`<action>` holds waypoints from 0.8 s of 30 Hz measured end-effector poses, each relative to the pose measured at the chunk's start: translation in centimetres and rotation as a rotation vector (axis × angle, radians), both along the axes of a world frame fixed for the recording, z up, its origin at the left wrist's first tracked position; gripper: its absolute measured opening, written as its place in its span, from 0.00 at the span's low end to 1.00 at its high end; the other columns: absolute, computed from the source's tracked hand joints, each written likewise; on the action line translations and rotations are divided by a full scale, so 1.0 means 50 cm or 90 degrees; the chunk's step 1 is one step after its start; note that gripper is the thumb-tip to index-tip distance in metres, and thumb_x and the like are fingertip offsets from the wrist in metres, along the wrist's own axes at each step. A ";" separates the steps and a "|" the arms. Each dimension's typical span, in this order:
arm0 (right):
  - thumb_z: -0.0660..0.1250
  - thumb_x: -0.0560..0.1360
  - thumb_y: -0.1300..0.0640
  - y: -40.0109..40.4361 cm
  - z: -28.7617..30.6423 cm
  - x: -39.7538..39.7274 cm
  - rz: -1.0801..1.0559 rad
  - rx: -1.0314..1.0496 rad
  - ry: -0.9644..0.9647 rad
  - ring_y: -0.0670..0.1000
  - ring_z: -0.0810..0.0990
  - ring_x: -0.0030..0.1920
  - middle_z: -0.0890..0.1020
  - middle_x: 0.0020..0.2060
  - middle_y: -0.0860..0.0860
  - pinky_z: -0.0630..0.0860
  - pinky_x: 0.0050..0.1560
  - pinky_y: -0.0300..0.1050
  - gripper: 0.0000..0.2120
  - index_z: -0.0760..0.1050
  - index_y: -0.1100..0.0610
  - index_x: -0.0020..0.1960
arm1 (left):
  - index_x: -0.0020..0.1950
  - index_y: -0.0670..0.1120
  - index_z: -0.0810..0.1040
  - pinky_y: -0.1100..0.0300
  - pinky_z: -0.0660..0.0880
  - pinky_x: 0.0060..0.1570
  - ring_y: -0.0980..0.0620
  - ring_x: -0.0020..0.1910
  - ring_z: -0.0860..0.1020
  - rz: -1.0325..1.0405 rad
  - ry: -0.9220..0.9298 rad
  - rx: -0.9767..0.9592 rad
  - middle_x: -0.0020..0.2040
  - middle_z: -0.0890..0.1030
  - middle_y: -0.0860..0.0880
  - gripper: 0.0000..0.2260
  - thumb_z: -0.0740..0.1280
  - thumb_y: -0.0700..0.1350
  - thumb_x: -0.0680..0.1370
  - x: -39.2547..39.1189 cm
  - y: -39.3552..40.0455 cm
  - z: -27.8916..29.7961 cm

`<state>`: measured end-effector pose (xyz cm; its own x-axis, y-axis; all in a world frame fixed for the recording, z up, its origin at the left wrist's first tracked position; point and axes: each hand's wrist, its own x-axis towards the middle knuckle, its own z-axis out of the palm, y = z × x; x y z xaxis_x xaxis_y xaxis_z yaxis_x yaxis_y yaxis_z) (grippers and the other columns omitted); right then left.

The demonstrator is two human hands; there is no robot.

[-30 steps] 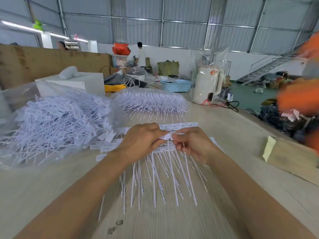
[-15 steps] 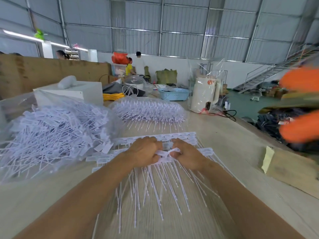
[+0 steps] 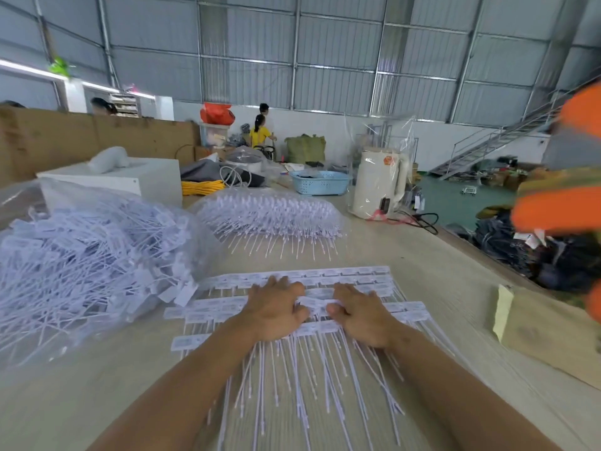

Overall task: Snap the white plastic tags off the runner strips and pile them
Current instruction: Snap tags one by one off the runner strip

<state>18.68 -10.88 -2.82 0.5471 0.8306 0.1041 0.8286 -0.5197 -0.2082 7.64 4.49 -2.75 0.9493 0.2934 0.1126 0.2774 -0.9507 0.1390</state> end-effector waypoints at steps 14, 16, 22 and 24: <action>0.62 0.76 0.66 -0.033 0.054 -0.070 0.019 0.362 0.179 0.53 0.71 0.36 0.75 0.35 0.61 0.64 0.39 0.45 0.07 0.73 0.68 0.40 | 0.61 0.44 0.77 0.56 0.70 0.55 0.45 0.52 0.77 -0.196 -0.297 0.092 0.53 0.79 0.45 0.13 0.62 0.42 0.78 -0.041 -0.070 0.025; 0.63 0.75 0.67 -0.033 0.061 -0.067 0.017 0.436 0.244 0.50 0.73 0.32 0.75 0.30 0.56 0.68 0.36 0.42 0.07 0.73 0.65 0.38 | 0.58 0.41 0.79 0.55 0.74 0.44 0.43 0.45 0.77 -0.214 -0.333 0.068 0.46 0.79 0.42 0.11 0.63 0.39 0.77 -0.047 -0.074 0.039; 0.63 0.72 0.73 -0.040 0.059 -0.054 0.055 0.425 0.029 0.51 0.74 0.34 0.76 0.32 0.56 0.70 0.36 0.38 0.07 0.77 0.66 0.38 | 0.53 0.44 0.80 0.57 0.67 0.37 0.47 0.45 0.73 -0.222 -0.273 0.053 0.40 0.68 0.51 0.11 0.60 0.46 0.81 -0.048 -0.069 0.050; 0.61 0.71 0.74 -0.059 0.074 -0.032 -0.073 0.492 0.093 0.54 0.74 0.30 0.75 0.30 0.57 0.71 0.29 0.37 0.09 0.75 0.65 0.37 | 0.54 0.45 0.80 0.59 0.66 0.37 0.49 0.45 0.74 -0.211 -0.269 0.027 0.41 0.70 0.52 0.11 0.60 0.48 0.80 -0.056 -0.063 0.045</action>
<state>17.07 -13.81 0.86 0.6774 0.4898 0.5488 0.7154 -0.2647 -0.6467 4.83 1.35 -0.49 0.8598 -0.0282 0.5099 -0.1107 -0.9850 0.1322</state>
